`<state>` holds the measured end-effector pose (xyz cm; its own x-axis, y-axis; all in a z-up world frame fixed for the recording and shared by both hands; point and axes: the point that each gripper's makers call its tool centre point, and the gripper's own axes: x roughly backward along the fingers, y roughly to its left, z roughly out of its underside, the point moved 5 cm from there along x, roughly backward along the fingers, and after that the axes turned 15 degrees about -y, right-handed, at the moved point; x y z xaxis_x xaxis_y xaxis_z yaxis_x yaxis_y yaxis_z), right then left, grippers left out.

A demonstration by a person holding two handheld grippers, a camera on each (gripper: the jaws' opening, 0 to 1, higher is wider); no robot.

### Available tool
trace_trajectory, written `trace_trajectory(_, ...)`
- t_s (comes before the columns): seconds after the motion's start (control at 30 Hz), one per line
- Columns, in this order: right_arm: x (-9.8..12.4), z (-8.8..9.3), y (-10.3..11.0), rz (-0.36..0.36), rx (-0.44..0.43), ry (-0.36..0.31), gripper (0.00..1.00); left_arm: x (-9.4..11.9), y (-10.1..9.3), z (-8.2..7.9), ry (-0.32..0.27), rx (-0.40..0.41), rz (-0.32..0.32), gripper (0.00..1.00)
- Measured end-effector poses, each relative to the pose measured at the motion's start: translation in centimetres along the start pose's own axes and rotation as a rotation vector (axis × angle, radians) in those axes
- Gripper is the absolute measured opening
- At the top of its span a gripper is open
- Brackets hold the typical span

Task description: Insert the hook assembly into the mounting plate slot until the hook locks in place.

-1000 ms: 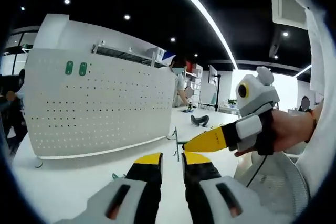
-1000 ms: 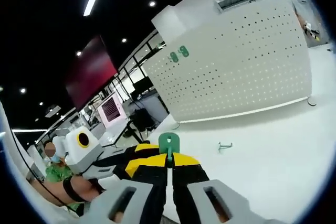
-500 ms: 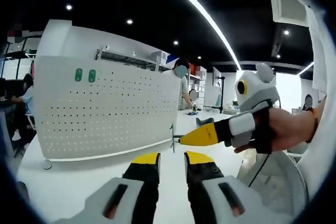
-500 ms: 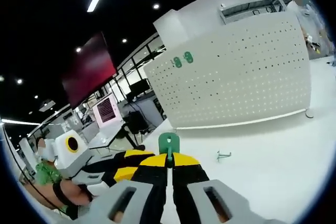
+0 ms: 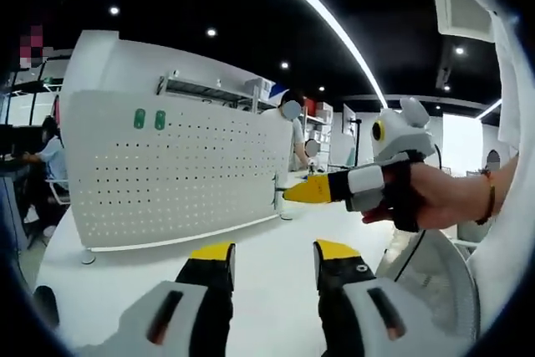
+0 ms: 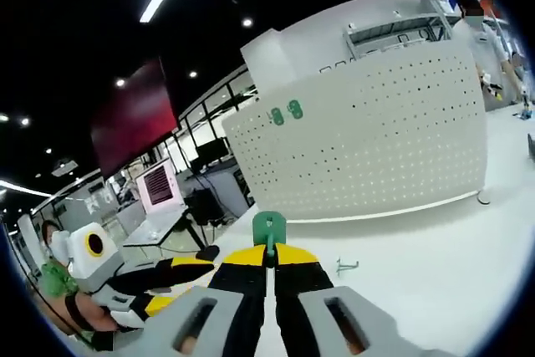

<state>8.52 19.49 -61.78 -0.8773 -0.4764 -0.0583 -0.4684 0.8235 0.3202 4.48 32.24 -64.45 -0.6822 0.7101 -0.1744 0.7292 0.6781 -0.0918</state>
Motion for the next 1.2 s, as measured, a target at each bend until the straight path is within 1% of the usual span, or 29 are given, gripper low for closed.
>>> trace_trajectory(0.07,-0.2,-0.2,-0.1,0.009,0.014,-0.006,0.01,0.3,-0.1,-0.1,0.021,-0.012,0.008,0.46)
trace_trajectory(0.13,-0.6,-0.6,-0.1,0.014,0.048,-0.016,0.01,0.6,-0.1,-0.2,0.022,-0.027,0.007,0.49)
trace_trajectory(0.23,-1.2,-1.0,-0.3,0.024,0.071,-0.020,0.01,0.8,0.1,-0.3,0.022,-0.018,-0.011,0.56)
trace_trajectory(0.33,-1.8,-1.8,-0.6,0.036,0.090,-0.041,0.01,1.0,0.4,-0.4,0.024,-0.036,-0.030,0.64)
trace_trajectory(0.43,-2.6,-2.5,-0.8,0.043,0.120,-0.049,0.01,1.0,0.9,-0.6,0.020,-0.061,-0.055,0.69)
trace_trajectory(0.53,-3.3,-2.8,-1.2,0.058,0.135,-0.054,0.01,1.1,1.1,-0.5,0.028,-0.062,-0.074,0.75)
trace_trajectory(0.6,-3.6,-3.0,-1.3,0.065,0.143,-0.061,0.01,1.1,1.1,-0.5,0.029,-0.062,-0.074,0.76)
trace_trajectory(0.67,-4.1,-3.4,-1.4,0.066,0.169,-0.067,0.01,1.0,1.1,-0.5,0.026,-0.064,-0.070,0.76)
trace_trajectory(0.87,-5.4,-4.2,-1.6,0.070,0.174,-0.082,0.01,1.0,1.1,-0.7,0.023,-0.068,-0.085,0.78)
trace_trajectory(0.93,-5.8,-4.5,-1.7,0.075,0.206,-0.090,0.01,1.1,1.1,-0.6,0.029,-0.069,-0.083,0.79)
trace_trajectory(1.03,-6.3,-4.8,-1.8,0.083,0.193,-0.099,0.01,1.2,1.1,-0.3,0.045,-0.061,-0.085,0.78)
trace_trajectory(1.13,-6.9,-5.2,-2.2,0.106,0.185,-0.113,0.01,1.4,1.1,-0.4,0.034,-0.055,-0.088,0.78)
trace_trajectory(1.2,-7.3,-5.4,-2.2,0.108,0.167,-0.116,0.01,1.5,1.0,-0.6,0.031,-0.050,-0.082,0.79)
